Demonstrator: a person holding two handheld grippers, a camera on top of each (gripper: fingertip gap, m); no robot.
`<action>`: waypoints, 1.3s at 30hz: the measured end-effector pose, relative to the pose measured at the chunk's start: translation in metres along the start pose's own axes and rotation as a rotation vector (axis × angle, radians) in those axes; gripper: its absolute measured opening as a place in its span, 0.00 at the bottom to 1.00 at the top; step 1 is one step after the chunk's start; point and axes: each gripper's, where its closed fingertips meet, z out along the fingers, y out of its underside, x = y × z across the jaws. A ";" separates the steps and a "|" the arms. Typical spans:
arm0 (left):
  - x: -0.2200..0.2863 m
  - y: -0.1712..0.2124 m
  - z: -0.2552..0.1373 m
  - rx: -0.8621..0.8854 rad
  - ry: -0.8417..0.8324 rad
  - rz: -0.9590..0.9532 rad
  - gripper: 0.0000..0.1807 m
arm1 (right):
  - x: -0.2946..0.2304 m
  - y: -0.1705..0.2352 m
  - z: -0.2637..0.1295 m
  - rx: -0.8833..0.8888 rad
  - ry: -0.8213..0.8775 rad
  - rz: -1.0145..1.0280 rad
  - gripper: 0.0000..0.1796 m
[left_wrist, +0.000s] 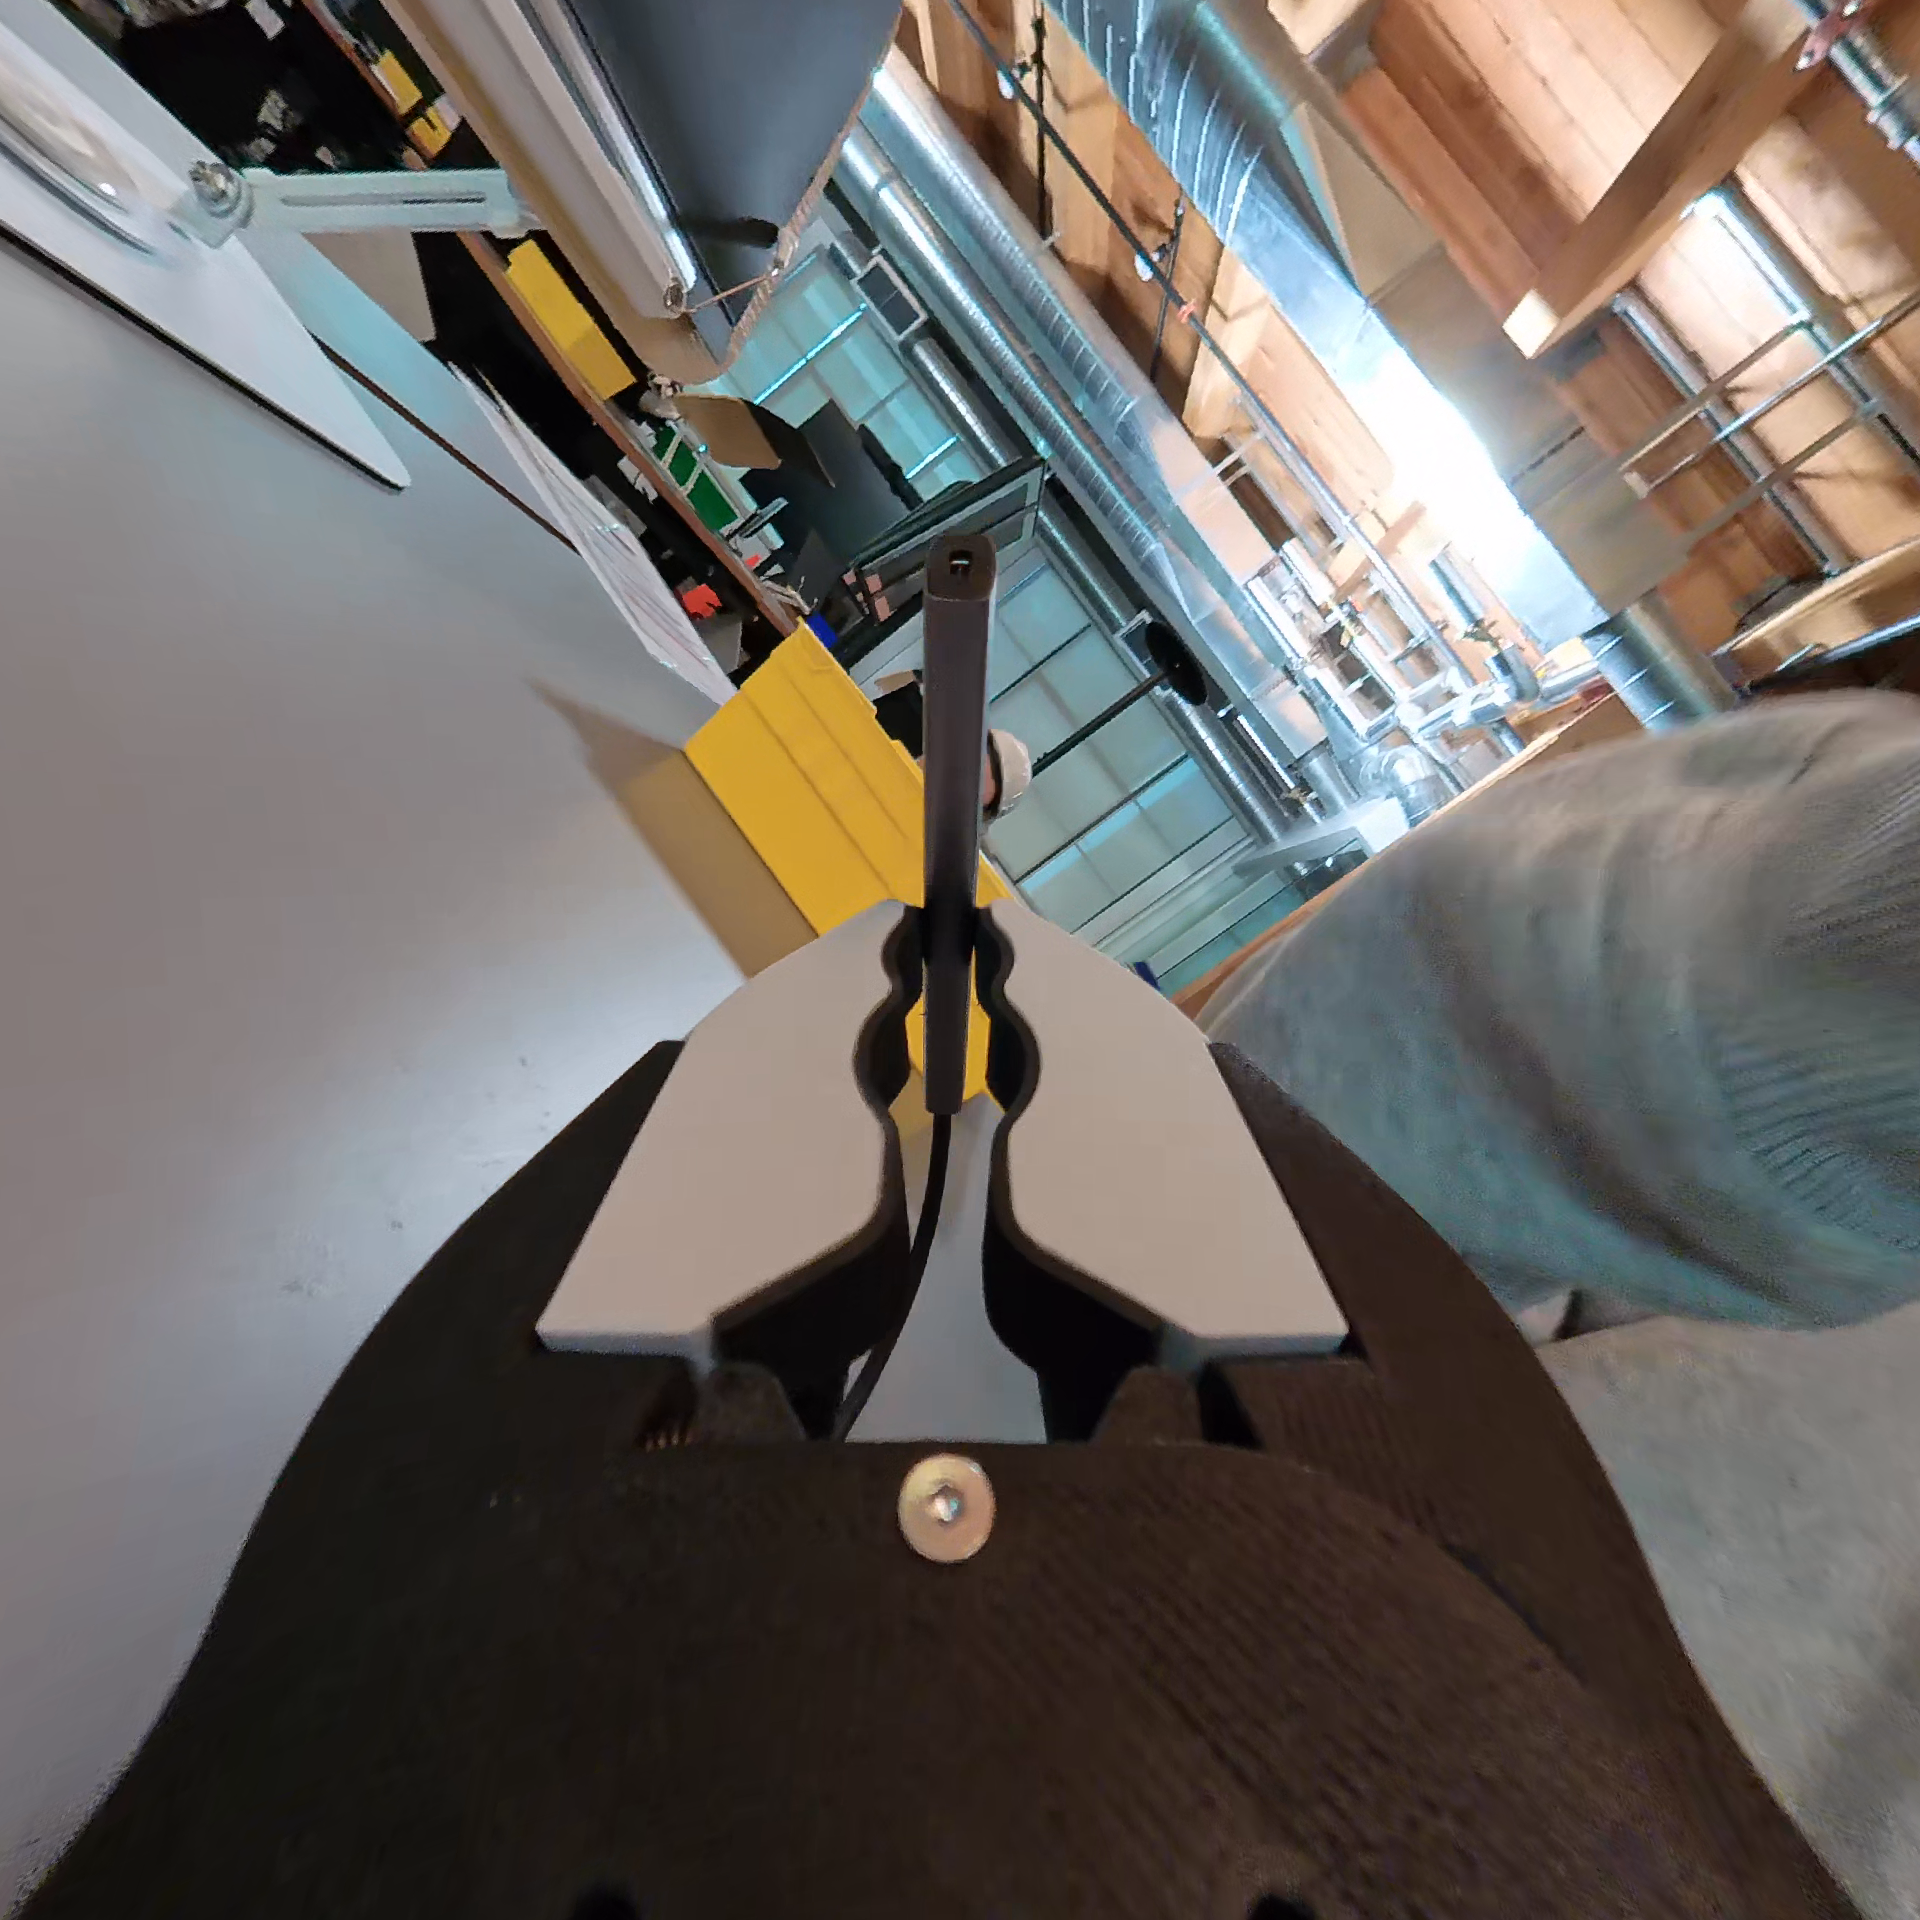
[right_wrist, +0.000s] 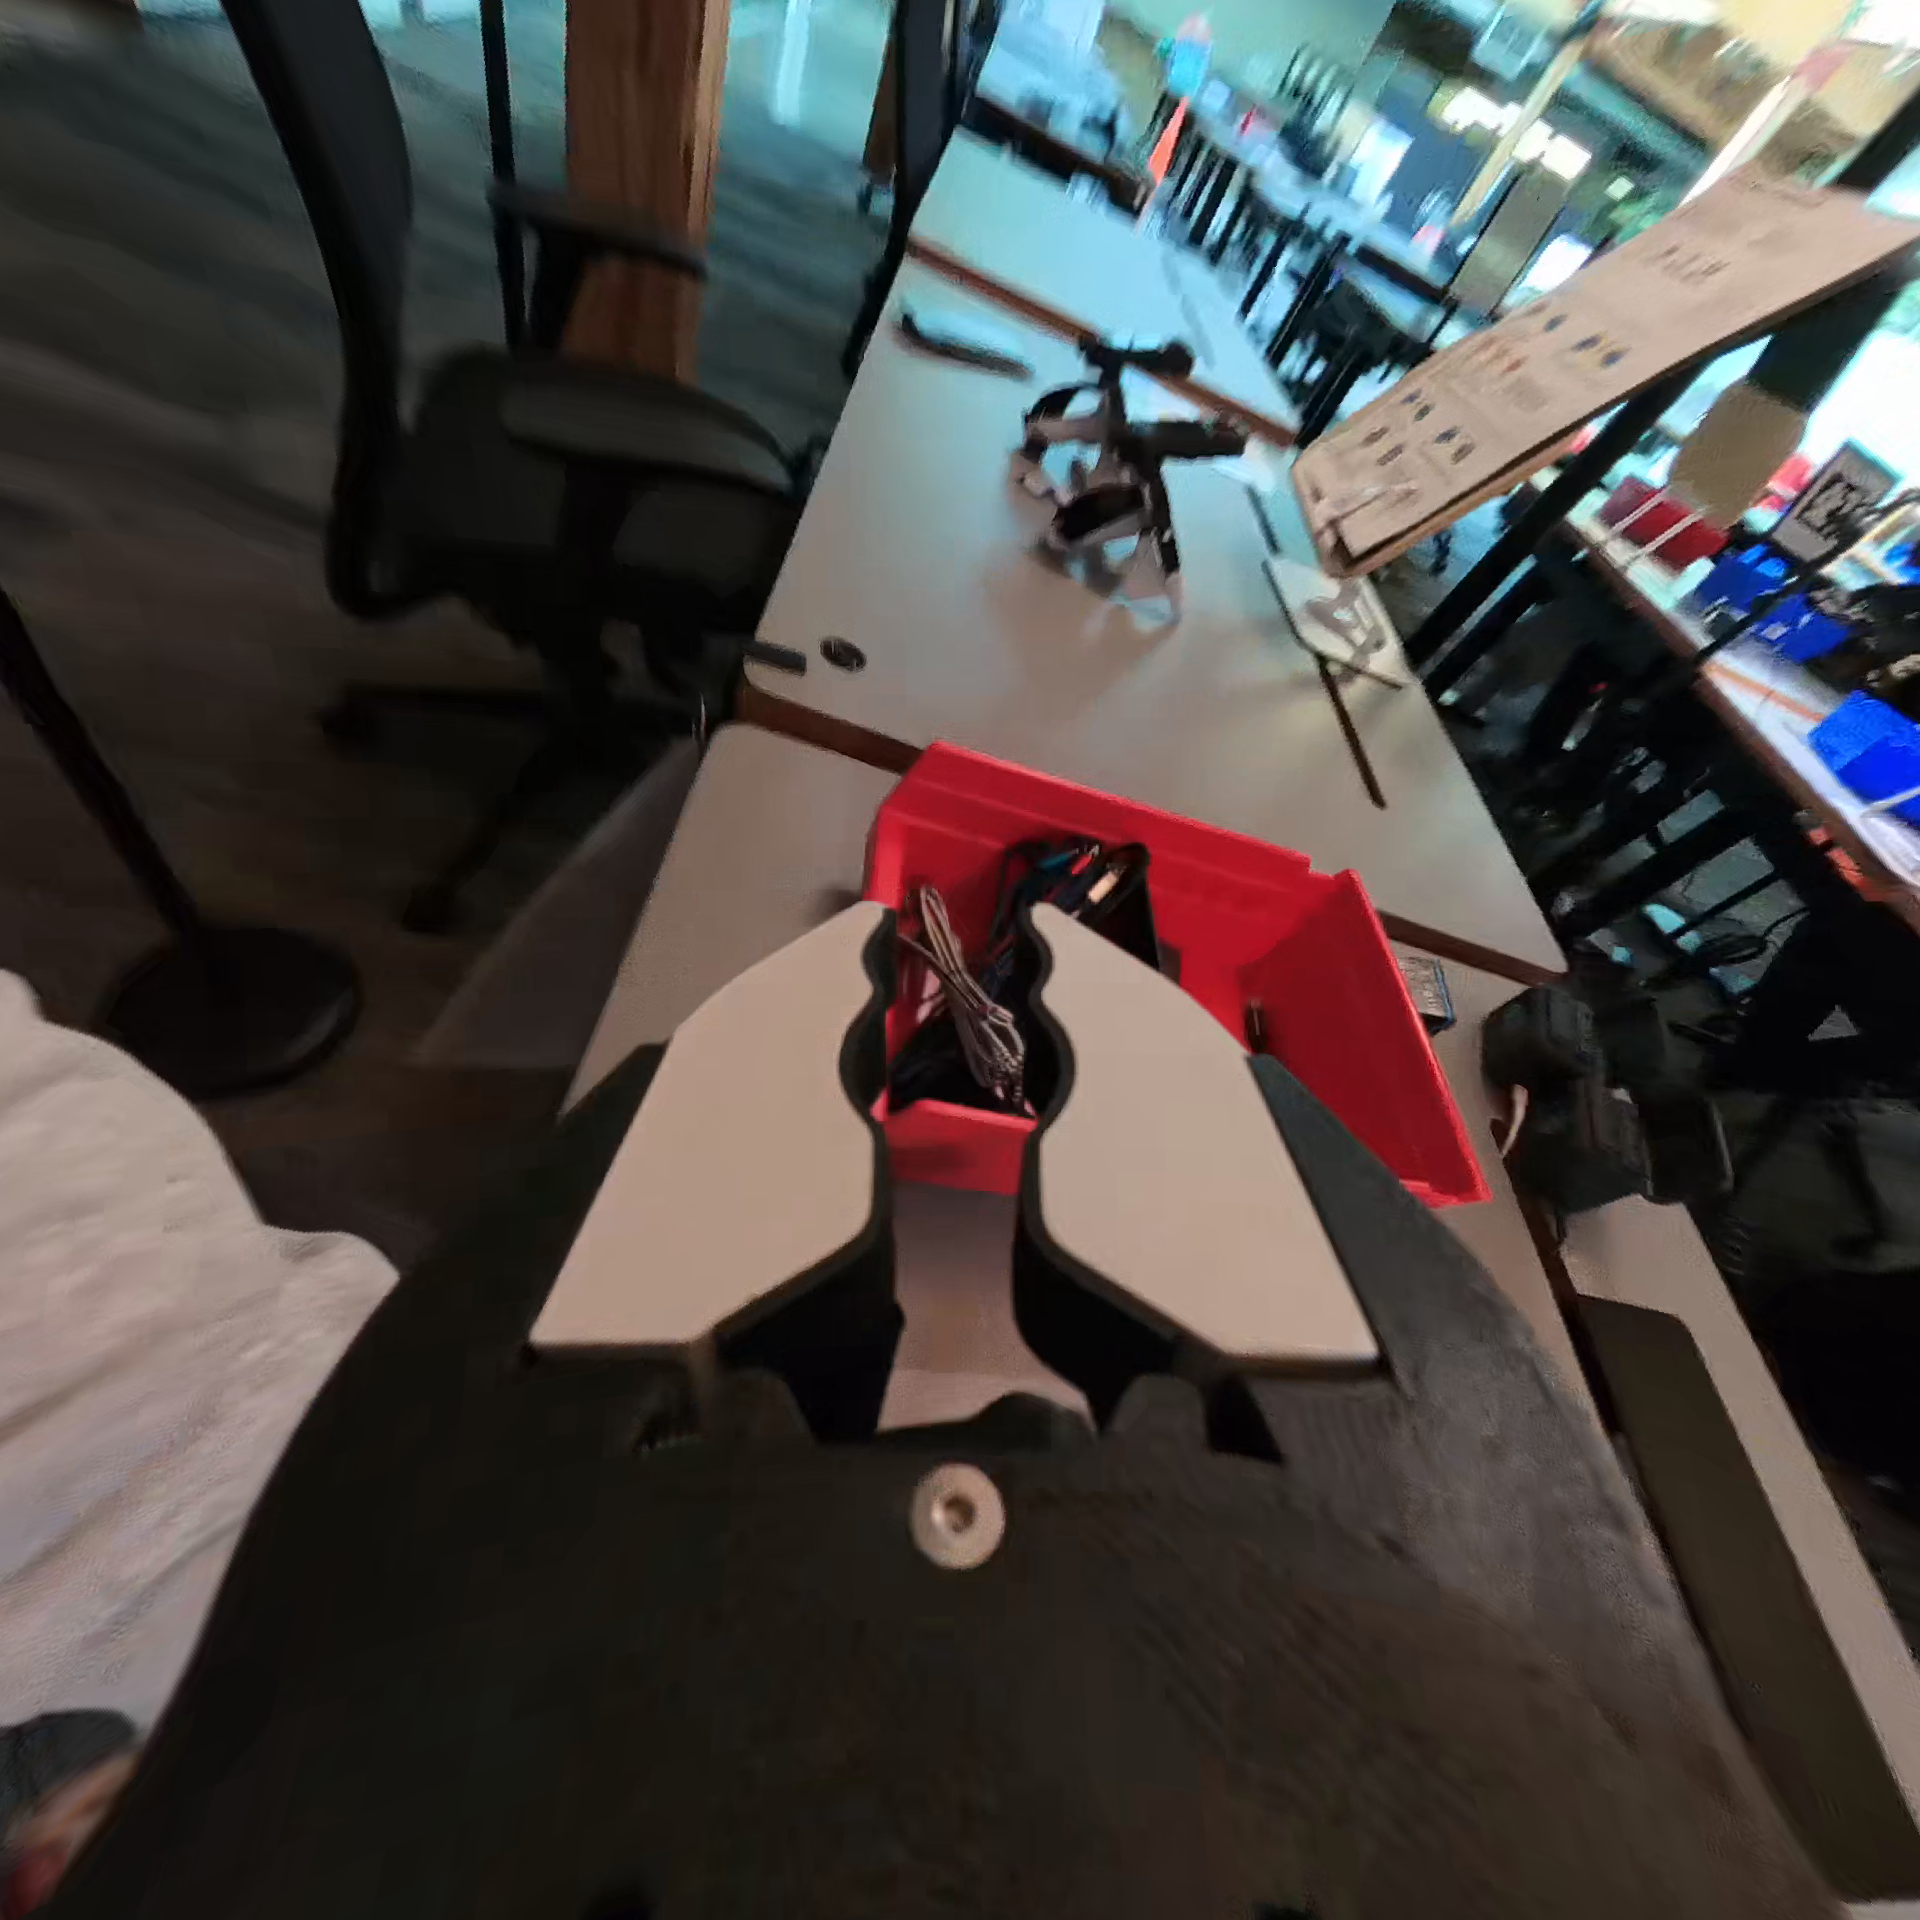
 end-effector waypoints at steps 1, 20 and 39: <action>-0.001 0.001 0.001 -0.006 -0.005 0.001 0.05 | 0.002 0.004 0.015 -0.052 -0.036 -0.003 0.12; -0.006 0.002 0.001 -0.003 0.005 -0.071 0.05 | 0.035 0.104 0.149 -0.617 -0.260 0.171 0.05; -0.006 0.007 0.000 0.020 0.000 -0.145 0.05 | 0.149 0.119 -0.183 -0.109 0.456 0.403 0.03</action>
